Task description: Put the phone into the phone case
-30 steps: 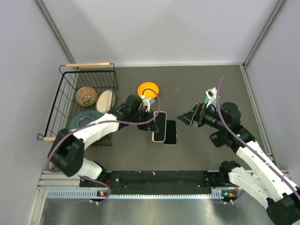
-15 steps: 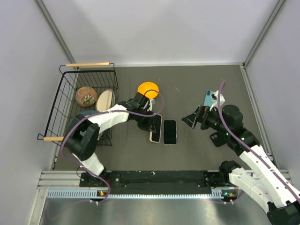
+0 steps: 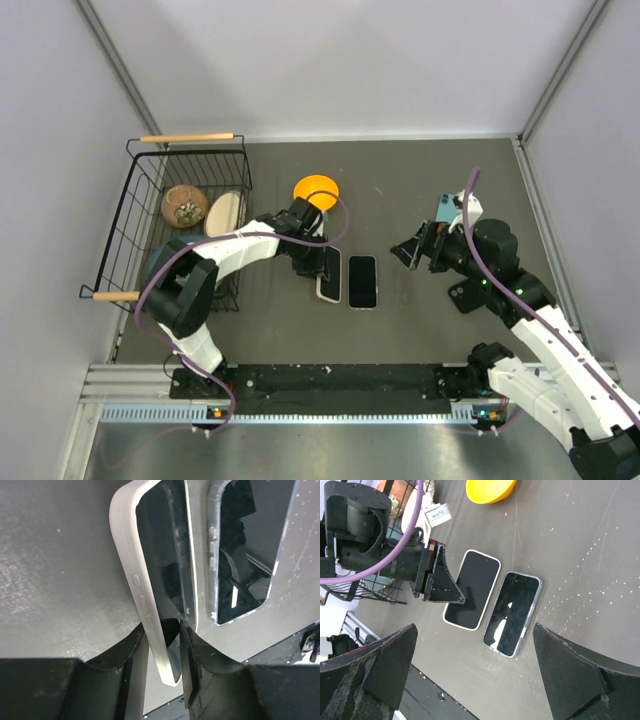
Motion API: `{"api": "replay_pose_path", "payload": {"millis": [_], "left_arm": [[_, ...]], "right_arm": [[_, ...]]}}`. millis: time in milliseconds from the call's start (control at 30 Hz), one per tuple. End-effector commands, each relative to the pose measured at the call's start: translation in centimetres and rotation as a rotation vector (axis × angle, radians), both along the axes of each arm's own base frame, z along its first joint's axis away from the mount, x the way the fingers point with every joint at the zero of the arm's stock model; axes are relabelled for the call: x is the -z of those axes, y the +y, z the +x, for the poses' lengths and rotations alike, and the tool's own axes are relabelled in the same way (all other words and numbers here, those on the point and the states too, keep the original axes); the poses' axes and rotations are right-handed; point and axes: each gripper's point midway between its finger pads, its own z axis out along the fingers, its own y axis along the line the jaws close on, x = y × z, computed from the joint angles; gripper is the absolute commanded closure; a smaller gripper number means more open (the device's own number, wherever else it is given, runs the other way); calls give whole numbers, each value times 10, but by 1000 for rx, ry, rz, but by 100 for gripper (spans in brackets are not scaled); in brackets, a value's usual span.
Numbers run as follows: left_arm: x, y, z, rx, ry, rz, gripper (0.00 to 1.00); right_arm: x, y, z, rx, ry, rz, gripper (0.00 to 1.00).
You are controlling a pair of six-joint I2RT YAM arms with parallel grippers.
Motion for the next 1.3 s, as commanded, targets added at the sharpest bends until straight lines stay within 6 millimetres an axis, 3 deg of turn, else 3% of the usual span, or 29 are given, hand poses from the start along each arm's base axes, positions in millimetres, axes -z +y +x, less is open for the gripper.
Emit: {"api": "replay_pose_path", "payload": {"millis": [0, 167, 200, 467, 500, 567, 600, 733, 833, 867, 900, 1133, 1267], "left_arm": [[10, 25, 7, -28, -37, 132, 65], [-9, 25, 12, -34, -79, 113, 55], [-14, 25, 13, -34, -93, 108, 42], [-88, 23, 17, -6, -262, 10, 25], [-103, 24, 16, 12, -306, -10, 21], [-120, 24, 11, 47, -345, -41, 2], [-133, 26, 10, 64, -394, -53, 1], [-155, 38, 0, 95, -466, -53, 1], [-163, 48, -10, 134, -503, -35, 3], [-164, 53, -9, 135, -525, -14, 4], [-169, 58, -11, 127, -547, -11, 4], [-167, 73, -10, 79, -647, 7, 5], [-168, 74, -9, 75, -648, 12, 6]], "right_arm": [[-19, -4, 7, 41, -39, -3, 1], [-9, -22, 17, 155, 0, -65, 1], [-4, -27, 17, 178, 15, -88, 1], [28, -74, 43, 421, 72, -304, 1], [30, -80, 47, 449, 78, -326, 1], [49, -93, 57, 508, 138, -404, 1], [54, -101, 63, 543, 164, -422, 1], [90, -125, 70, 666, 343, -445, 2], [122, -134, 62, 714, 512, -346, 24], [133, -137, 56, 731, 552, -338, 35], [142, -140, 52, 747, 587, -331, 37], [196, -171, 29, 931, 812, -316, 39], [202, -171, 37, 918, 837, -349, 42]]}}
